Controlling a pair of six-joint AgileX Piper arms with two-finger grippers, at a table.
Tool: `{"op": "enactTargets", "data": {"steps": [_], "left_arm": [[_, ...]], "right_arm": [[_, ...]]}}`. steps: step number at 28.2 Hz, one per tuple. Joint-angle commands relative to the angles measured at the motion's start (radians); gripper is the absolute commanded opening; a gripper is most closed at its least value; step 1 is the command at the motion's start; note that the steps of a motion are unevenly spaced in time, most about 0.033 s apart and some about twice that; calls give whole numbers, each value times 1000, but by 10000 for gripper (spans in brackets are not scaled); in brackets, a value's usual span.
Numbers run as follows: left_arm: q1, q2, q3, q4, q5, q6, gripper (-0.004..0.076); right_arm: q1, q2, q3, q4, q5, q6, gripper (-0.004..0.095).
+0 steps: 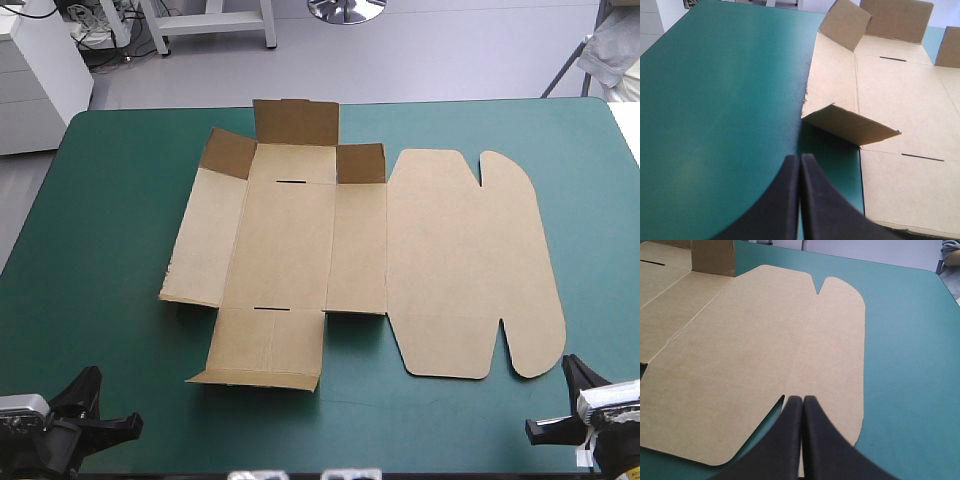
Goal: Fold the box
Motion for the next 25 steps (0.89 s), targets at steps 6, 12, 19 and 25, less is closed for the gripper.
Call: {"op": "enactTargets", "data": {"steps": [6,12,19,25], "left_arm": [[-4,-9,-24,-16,-71,-4,-10],[-4,29,-24,-60,-71,40,-10],[-4,200,-72,-113,-71,117,-10],[-4,522,-186,-156,-81,296,-9]], "right_arm": [[-5,-30,-28,-7,-79,-5,-19],[-5,-30,-28,-7,-79,-5,-19],[-5,-30,-28,-7,-81,-5,-19],[-5,-30,-28,-7,-81,-5,-19]]}}
